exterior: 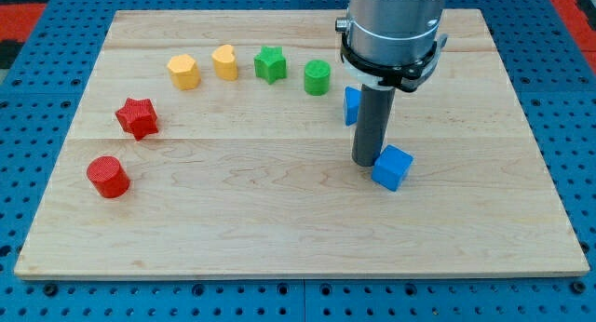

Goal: Push the blue triangle slightly right

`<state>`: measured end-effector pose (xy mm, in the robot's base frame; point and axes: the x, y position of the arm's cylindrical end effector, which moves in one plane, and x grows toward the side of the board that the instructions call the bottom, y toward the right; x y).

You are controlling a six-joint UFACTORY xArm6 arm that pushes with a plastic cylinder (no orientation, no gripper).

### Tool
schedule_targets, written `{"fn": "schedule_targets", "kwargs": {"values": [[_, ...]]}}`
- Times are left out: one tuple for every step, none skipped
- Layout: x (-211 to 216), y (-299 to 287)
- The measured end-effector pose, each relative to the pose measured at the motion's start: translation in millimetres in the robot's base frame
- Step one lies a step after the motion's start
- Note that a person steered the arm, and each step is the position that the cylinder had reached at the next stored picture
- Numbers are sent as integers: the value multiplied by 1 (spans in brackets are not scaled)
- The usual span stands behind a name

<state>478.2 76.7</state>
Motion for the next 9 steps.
{"fn": "schedule_targets", "kwargs": {"values": [[19, 5], [28, 17], [6, 8], [-22, -43], [-35, -80], [-62, -84], [-68, -88], [-84, -55], [-94, -23]]}}
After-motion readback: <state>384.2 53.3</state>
